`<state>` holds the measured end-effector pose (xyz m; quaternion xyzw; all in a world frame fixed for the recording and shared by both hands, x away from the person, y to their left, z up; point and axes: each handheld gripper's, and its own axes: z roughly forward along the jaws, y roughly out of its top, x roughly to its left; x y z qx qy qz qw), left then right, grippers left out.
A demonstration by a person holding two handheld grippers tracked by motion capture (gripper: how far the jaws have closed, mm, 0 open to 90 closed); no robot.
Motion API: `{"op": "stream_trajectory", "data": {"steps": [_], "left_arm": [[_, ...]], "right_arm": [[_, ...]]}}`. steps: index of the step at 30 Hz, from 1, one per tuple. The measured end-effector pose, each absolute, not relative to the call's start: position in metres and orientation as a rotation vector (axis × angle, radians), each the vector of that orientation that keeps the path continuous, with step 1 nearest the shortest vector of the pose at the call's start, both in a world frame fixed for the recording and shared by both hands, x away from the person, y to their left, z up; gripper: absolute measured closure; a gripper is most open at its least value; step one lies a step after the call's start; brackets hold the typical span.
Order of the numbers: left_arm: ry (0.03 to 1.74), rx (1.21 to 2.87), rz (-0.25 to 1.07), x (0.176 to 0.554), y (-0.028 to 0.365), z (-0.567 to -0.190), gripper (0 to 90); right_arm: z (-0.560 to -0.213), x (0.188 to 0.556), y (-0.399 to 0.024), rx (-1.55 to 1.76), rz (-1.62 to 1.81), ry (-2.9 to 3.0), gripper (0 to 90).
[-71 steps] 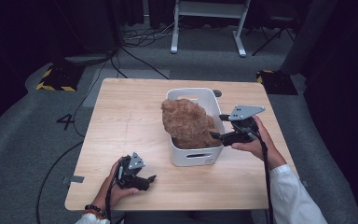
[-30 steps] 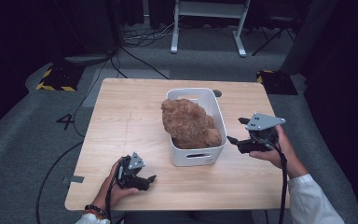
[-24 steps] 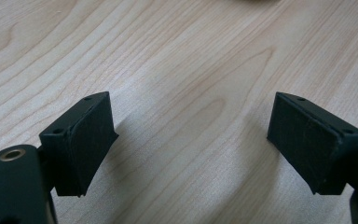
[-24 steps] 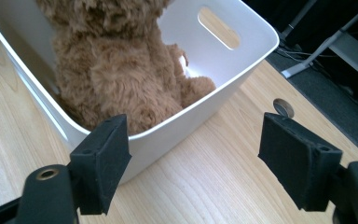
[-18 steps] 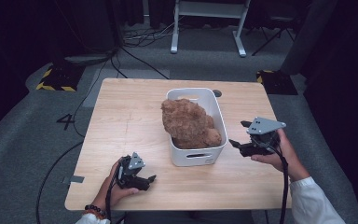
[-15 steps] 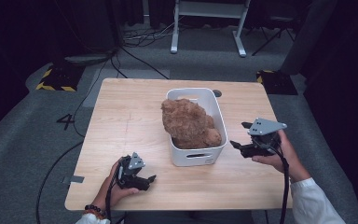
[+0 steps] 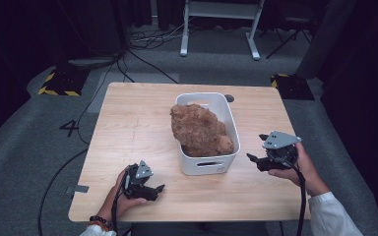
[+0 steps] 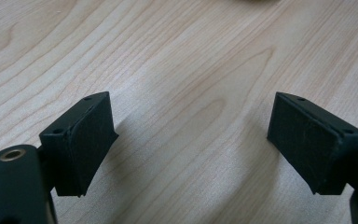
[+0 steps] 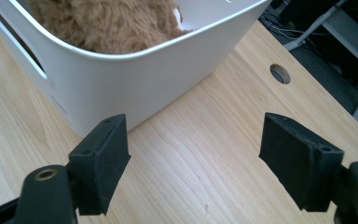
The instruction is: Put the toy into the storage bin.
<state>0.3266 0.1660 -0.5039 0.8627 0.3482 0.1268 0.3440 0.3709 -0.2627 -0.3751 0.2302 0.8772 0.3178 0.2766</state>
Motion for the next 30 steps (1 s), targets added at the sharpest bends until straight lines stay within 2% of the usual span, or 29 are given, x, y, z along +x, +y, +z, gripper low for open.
{"op": "stream_trajectory", "data": {"steps": [30], "left_arm": [[0.909, 2.241, 0.331, 0.326, 0.166, -0.504, 14.8]], "right_arm": [[-0.420, 0.369, -0.281, 0.691, 0.721, 2.404, 22.4]]}}
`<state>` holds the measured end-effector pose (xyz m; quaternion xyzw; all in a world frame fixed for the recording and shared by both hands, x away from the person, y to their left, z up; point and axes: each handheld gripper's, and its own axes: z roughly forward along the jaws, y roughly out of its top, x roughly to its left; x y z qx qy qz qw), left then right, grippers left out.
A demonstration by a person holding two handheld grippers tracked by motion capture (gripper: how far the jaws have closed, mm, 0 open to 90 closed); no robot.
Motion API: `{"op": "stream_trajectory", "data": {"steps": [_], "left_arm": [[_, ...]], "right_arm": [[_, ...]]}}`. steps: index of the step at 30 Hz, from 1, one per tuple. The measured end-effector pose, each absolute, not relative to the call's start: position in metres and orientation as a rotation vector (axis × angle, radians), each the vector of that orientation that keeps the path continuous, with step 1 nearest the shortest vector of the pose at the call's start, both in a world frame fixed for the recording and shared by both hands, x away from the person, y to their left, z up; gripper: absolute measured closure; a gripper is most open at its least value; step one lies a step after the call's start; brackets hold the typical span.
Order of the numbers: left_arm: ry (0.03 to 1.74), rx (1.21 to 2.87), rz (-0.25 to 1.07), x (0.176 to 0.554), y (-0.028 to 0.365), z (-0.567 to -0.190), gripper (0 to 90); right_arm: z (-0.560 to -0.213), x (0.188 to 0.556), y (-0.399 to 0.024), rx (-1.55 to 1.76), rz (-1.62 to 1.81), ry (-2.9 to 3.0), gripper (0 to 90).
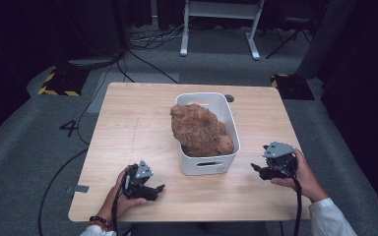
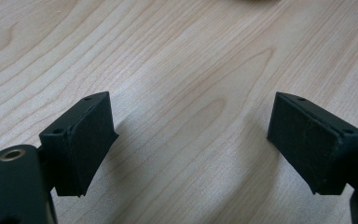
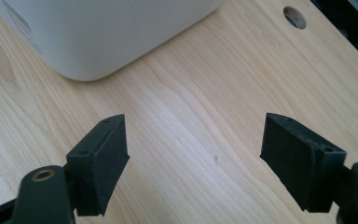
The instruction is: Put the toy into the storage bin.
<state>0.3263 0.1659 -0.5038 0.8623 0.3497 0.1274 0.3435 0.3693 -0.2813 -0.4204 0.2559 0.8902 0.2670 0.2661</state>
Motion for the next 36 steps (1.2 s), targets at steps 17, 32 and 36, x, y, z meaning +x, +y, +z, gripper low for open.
{"op": "stream_trajectory", "data": {"steps": [17, 32, 36], "left_arm": [[0.909, 2.241, 0.331, 0.326, 0.166, -0.504, 14.7], [0.910, 2.240, 0.332, 0.326, 0.166, -0.504, 14.7], [0.910, 2.240, 0.331, 0.326, 0.166, -0.504, 14.7]], "right_arm": [[-0.443, 0.359, -0.299, 0.736, 0.719, 2.423, 23.2], [-0.457, 0.348, -0.315, 0.767, 0.712, 2.436, 23.3], [-0.462, 0.346, -0.321, 0.786, 0.728, 2.440, 23.5]]}}
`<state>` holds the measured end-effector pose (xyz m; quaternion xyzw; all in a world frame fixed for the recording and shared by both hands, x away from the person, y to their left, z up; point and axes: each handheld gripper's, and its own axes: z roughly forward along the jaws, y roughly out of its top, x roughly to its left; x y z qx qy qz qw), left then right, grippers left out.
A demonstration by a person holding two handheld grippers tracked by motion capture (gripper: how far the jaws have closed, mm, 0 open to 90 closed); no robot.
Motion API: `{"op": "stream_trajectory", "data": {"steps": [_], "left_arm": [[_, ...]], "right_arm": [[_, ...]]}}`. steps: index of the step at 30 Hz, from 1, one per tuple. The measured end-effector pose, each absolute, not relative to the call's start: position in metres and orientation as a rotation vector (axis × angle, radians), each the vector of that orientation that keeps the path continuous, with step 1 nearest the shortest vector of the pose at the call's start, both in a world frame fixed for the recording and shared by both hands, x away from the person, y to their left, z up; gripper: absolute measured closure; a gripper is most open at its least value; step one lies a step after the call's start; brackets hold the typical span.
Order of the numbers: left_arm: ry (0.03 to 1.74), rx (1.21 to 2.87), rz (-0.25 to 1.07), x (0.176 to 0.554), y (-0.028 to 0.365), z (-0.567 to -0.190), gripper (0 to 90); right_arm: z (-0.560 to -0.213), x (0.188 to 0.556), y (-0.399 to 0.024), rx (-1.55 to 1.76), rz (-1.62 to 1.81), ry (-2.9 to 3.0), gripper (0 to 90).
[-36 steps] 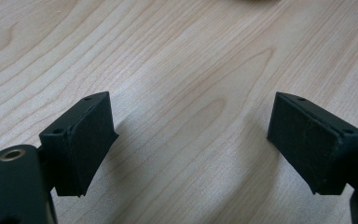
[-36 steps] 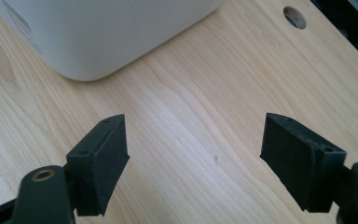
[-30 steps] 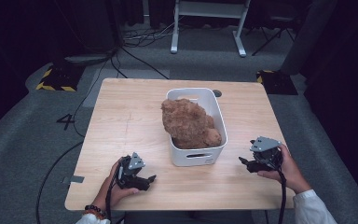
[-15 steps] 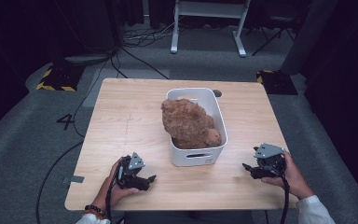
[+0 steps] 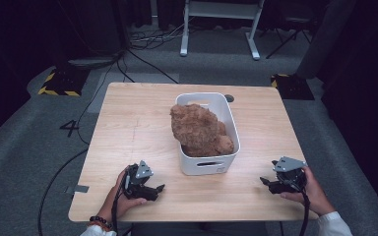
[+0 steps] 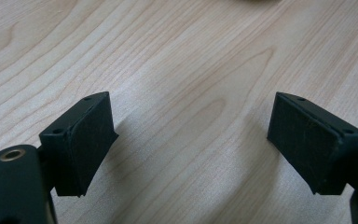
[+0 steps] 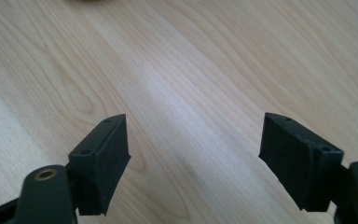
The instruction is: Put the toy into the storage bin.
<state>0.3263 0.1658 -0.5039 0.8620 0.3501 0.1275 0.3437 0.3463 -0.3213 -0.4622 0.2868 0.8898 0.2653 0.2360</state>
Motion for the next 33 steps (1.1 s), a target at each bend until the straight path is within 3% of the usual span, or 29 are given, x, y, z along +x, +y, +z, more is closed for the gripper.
{"op": "stream_trajectory", "data": {"steps": [33], "left_arm": [[0.912, 2.242, 0.336, 0.327, 0.166, -0.504, 14.6]], "right_arm": [[-0.493, 0.332, -0.381, 0.983, 0.884, 2.403, 24.2]]}}
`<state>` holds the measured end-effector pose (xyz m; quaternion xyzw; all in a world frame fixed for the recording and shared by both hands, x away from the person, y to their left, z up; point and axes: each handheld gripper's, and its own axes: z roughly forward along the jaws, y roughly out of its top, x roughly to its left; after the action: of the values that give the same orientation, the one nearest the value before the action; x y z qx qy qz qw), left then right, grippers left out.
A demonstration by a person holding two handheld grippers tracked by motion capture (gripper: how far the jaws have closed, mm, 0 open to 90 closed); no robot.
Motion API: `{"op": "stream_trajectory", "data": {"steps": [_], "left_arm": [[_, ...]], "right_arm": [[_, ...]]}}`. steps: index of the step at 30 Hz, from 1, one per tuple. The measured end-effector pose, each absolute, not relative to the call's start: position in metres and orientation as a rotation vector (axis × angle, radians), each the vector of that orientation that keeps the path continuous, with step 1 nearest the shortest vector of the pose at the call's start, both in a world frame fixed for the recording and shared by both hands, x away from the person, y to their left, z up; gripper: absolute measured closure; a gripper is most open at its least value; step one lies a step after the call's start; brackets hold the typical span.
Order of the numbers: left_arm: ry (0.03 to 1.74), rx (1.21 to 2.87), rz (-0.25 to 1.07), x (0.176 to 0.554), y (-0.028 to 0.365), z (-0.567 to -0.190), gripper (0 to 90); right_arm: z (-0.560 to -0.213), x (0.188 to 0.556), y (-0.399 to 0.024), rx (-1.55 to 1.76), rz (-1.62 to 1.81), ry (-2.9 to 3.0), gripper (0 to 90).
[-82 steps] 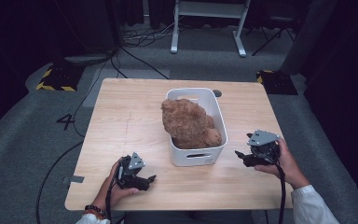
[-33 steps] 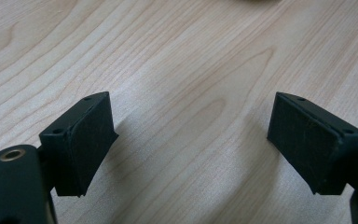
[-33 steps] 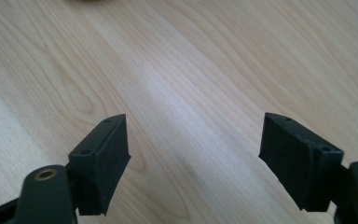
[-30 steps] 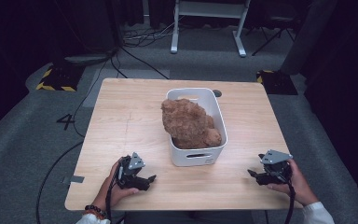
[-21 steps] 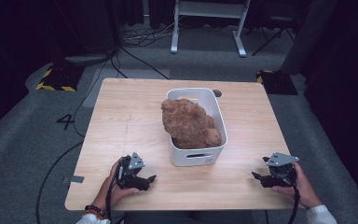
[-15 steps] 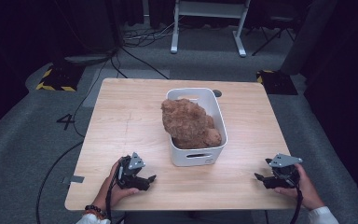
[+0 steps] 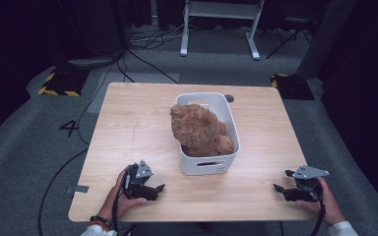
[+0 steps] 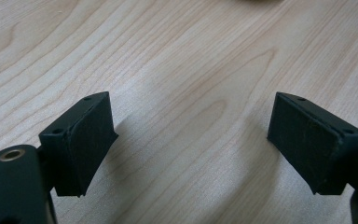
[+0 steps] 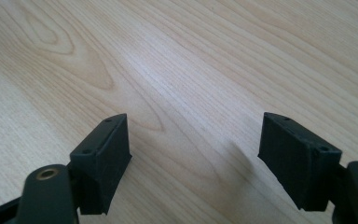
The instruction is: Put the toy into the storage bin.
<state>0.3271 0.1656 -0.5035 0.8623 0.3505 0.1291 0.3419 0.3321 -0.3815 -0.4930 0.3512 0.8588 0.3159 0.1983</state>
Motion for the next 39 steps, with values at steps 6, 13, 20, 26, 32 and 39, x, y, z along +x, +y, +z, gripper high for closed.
{"op": "stream_trajectory", "data": {"steps": [6, 13, 20, 26, 32, 39], "left_arm": [[0.911, 2.242, 0.335, 0.327, 0.166, -0.504, 14.7], [0.911, 2.243, 0.337, 0.327, 0.166, -0.504, 14.6], [0.915, 2.241, 0.335, 0.327, 0.165, -0.504, 14.6], [0.915, 2.241, 0.335, 0.327, 0.165, -0.504, 14.6], [0.914, 2.241, 0.335, 0.327, 0.165, -0.504, 14.6], [0.917, 2.236, 0.327, 0.327, 0.165, -0.504, 14.5]], "right_arm": [[-0.499, 0.330, -0.392, 1.049, 0.978, 2.373, 22.6], [-0.504, 0.330, -0.398, 1.100, 1.036, 2.343, 18.9], [-0.504, 0.331, -0.399, 1.099, 1.035, 2.344, 18.8], [-0.504, 0.331, -0.399, 1.096, 1.036, 2.346, 18.5], [-0.504, 0.332, -0.399, 1.102, 1.032, 2.342, 17.4], [-0.504, 0.332, -0.399, 1.105, 1.029, 2.340, 17.1]]}}
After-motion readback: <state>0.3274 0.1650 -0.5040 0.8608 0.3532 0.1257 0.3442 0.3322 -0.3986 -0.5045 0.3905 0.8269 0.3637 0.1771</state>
